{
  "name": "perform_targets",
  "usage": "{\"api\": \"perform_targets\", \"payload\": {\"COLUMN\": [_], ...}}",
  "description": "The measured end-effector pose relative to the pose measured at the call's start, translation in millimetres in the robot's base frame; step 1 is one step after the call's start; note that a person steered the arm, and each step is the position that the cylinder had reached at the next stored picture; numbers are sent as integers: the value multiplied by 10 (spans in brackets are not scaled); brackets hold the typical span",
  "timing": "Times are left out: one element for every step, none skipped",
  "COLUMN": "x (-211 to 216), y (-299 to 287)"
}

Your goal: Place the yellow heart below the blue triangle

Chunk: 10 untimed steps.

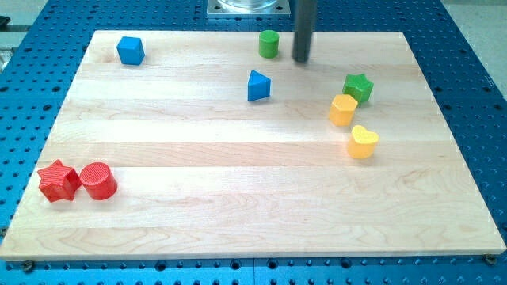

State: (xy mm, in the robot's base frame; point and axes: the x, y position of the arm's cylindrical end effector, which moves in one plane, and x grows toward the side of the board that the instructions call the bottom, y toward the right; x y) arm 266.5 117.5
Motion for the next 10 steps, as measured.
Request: {"api": "perform_targets", "payload": {"x": [82,918,2101,2208,2036,2119,1799,2268,1534,932], "y": [1022,1863,1928,1056,6,-736,-908,-1109,-1063,-545]}}
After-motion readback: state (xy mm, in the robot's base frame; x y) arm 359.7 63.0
